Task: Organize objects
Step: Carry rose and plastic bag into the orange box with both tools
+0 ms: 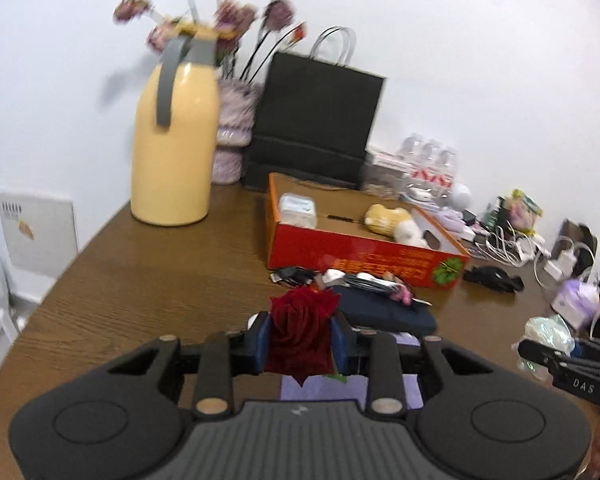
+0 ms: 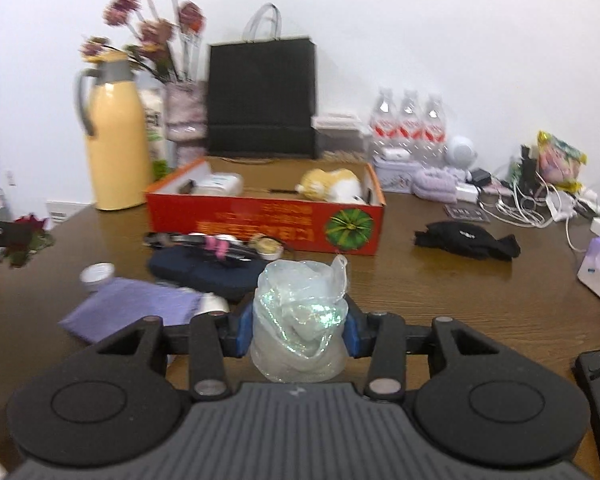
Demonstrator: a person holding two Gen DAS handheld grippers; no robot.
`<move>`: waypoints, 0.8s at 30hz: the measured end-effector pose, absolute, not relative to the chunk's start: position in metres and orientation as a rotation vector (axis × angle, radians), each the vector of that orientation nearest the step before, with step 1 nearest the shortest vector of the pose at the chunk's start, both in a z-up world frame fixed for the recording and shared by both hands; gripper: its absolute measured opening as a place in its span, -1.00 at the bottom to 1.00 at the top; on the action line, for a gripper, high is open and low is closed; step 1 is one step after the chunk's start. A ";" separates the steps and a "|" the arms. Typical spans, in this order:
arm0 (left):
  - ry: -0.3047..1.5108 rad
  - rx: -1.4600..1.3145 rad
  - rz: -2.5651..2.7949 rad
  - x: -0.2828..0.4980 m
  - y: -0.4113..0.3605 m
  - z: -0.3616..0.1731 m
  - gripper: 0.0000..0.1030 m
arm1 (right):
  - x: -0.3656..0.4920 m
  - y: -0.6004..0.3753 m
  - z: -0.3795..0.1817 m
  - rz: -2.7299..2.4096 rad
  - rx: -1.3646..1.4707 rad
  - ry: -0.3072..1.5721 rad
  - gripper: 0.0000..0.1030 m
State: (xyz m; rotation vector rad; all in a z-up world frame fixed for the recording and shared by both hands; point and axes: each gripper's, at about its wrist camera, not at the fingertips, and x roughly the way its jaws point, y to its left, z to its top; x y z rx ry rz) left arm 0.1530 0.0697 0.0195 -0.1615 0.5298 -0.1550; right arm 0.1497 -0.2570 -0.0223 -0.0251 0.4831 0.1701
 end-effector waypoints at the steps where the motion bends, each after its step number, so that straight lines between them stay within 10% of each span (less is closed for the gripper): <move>1: 0.522 -0.153 -0.162 0.143 0.067 0.023 -0.42 | 0.141 -0.257 -0.021 0.171 -0.020 0.486 -0.16; 13: 0.497 -0.075 -0.198 0.137 0.047 0.034 -0.39 | 0.120 -0.276 -0.013 0.157 0.020 0.483 -0.15; 24: 0.567 0.024 -0.341 0.373 -0.006 0.088 -0.37 | 0.335 -0.252 0.056 0.335 0.006 0.463 -0.15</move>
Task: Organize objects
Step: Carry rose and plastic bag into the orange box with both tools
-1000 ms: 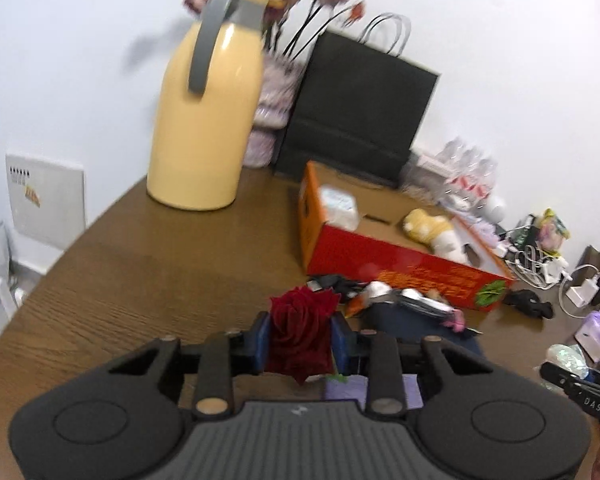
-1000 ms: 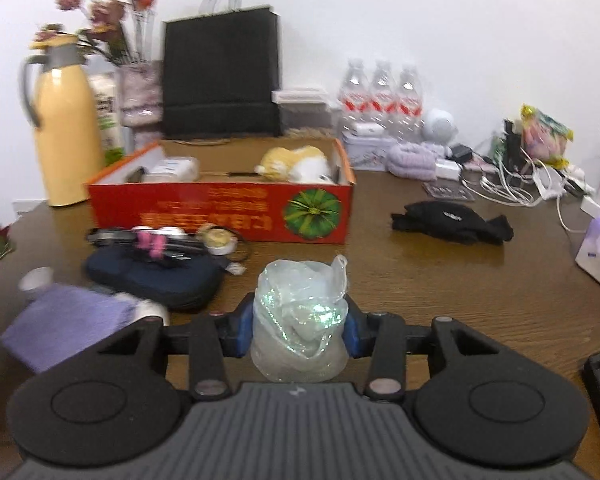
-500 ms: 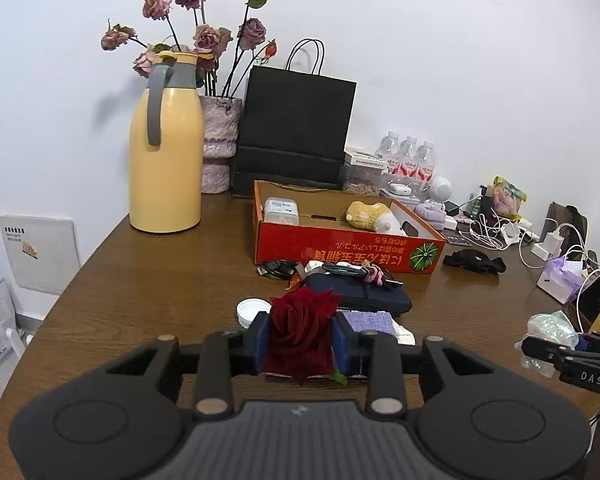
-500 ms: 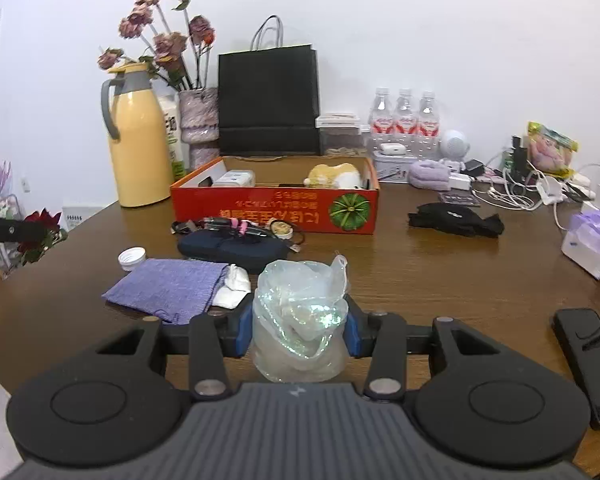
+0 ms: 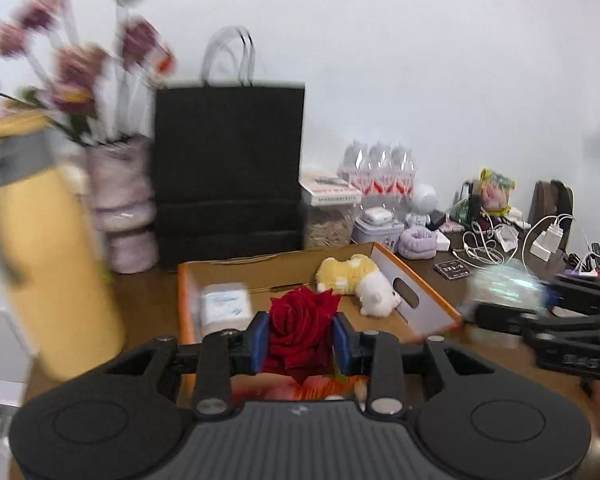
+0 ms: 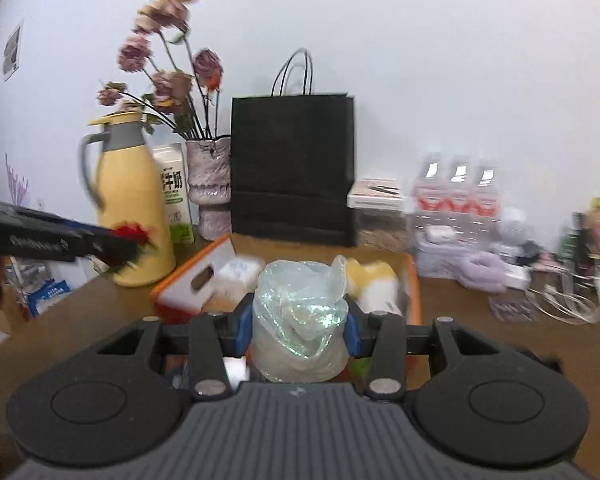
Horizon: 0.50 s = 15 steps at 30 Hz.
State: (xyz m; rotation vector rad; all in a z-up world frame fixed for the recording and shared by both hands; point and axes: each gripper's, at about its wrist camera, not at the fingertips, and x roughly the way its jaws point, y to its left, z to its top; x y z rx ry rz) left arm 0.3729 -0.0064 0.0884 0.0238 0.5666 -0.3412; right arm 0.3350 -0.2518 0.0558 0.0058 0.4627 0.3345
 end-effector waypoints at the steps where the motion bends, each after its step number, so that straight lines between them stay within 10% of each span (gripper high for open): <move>1: 0.587 0.032 -0.342 0.398 -0.014 0.085 -0.37 | 0.366 -0.248 0.055 0.347 0.042 0.501 -0.15; 15: 0.818 0.011 -0.183 0.595 -0.037 -0.011 -0.27 | 0.587 -0.228 -0.040 0.223 0.224 0.811 0.05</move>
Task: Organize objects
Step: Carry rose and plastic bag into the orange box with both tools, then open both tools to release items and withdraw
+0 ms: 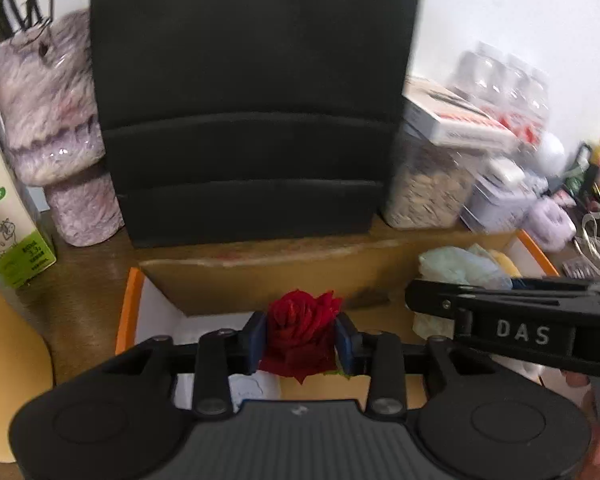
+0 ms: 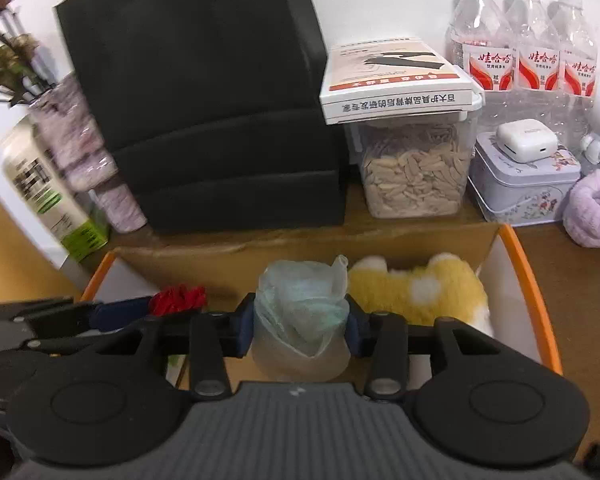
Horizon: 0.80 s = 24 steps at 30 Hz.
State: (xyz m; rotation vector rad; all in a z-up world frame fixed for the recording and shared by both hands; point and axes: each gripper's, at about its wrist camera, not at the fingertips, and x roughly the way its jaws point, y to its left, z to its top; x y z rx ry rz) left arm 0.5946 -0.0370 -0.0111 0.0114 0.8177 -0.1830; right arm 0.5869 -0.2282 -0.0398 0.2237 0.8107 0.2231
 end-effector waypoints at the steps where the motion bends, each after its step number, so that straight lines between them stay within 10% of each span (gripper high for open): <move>1: 0.813 -0.015 -0.180 0.597 -0.032 -0.010 -0.20 | 0.589 -0.231 -0.041 0.225 0.242 0.808 0.15; 9: 0.743 -0.144 -0.176 0.584 -0.008 0.018 0.57 | 0.579 -0.246 -0.007 0.252 0.326 0.701 0.64; 24: 0.710 0.106 -0.122 0.414 -0.016 0.093 0.75 | 0.427 -0.253 0.059 0.208 0.039 0.684 1.00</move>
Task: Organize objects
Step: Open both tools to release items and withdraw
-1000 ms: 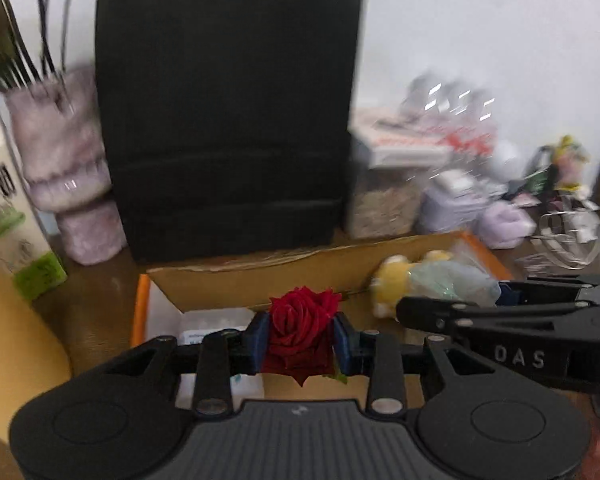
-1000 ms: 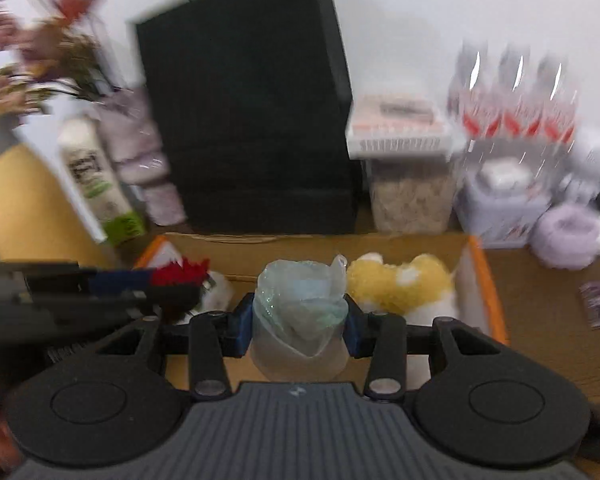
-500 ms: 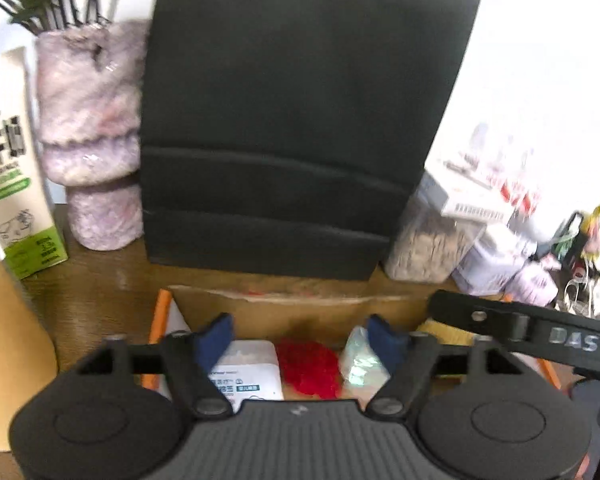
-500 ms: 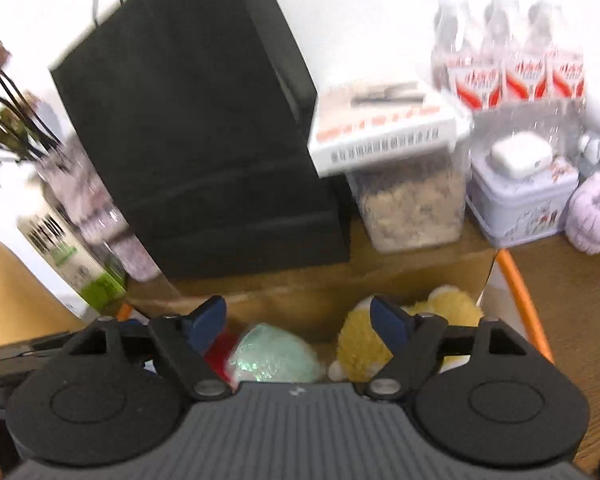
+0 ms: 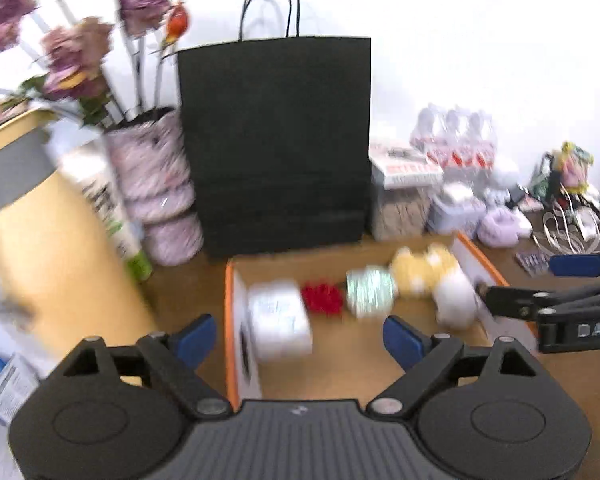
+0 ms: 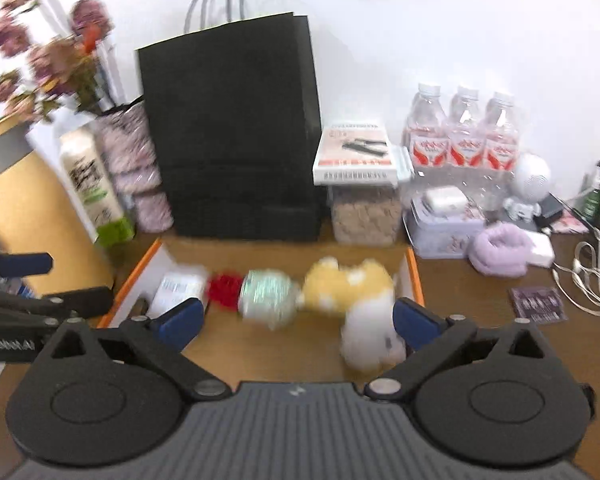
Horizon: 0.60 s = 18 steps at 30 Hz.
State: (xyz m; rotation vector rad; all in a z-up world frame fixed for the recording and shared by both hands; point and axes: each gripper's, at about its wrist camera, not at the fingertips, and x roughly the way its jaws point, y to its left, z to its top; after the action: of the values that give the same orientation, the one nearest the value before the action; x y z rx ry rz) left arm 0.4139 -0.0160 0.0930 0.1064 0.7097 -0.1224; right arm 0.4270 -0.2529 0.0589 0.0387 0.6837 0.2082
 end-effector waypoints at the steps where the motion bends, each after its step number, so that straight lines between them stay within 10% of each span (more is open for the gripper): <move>1: 0.718 0.101 -0.127 0.395 -0.013 0.093 0.75 | 0.401 -0.255 0.058 0.204 0.023 0.674 1.00; 18: 0.692 0.094 -0.214 0.056 0.027 0.035 0.82 | 0.083 -0.290 -0.007 0.157 0.071 0.837 1.00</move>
State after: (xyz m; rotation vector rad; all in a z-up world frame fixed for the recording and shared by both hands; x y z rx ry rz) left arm 0.0560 0.0270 0.0353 0.0937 0.6917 -0.2139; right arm 0.0827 -0.2895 -0.0071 0.0713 0.8365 0.1570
